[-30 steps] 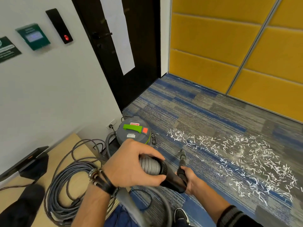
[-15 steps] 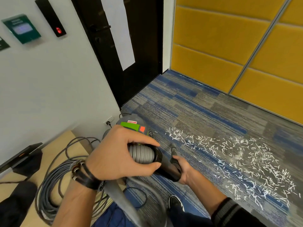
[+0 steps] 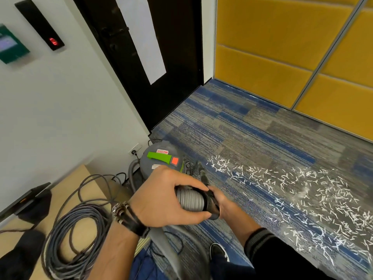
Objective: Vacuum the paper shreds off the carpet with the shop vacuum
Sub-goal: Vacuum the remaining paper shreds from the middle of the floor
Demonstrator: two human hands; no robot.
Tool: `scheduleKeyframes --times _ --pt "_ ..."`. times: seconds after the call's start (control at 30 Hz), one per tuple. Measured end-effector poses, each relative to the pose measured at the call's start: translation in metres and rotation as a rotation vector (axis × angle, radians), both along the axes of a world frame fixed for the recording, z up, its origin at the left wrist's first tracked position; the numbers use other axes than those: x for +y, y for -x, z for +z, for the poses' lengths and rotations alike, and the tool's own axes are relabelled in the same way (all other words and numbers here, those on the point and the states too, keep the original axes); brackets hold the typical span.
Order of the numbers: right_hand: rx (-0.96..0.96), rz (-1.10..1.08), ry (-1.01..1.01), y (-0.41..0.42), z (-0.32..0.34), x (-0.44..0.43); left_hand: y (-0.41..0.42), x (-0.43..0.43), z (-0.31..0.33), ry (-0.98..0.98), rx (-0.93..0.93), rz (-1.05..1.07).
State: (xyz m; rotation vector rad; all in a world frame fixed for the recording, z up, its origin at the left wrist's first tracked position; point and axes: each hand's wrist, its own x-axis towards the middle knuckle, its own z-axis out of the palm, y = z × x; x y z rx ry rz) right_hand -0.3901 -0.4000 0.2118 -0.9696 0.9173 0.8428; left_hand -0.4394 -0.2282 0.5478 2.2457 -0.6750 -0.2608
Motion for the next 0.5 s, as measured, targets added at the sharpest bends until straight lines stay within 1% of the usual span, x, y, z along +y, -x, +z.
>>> scheduleKeyframes --times 0.03,0.07,0.13,0.23,0.3,0.43,0.5 --pt "0.025 -0.021 -0.015 0.001 0.012 -0.005 -0.002 -0.003 0.002 0.012 0.004 -0.005" --pt "0.043 -0.038 -0.037 0.003 0.038 -0.009 -0.004 -0.004 0.004 0.025 0.003 -0.007" --pt "0.049 -0.063 -0.048 -0.003 0.044 -0.020 -0.007 -0.003 0.007 0.035 -0.019 0.003" --pt "-0.011 -0.075 -0.003 -0.017 0.054 -0.027 -0.011 0.009 0.014 0.021 -0.152 0.083" --pt "-0.043 -0.079 0.032 -0.028 0.062 -0.027 -0.014 0.017 0.016 0.000 -0.187 0.120" --pt "-0.032 -0.164 0.038 -0.043 0.059 -0.042 -0.015 0.003 -0.003 -0.057 -0.120 0.098" --pt "-0.022 -0.171 0.096 -0.043 0.052 -0.051 -0.016 -0.010 -0.018 -0.055 -0.107 0.096"
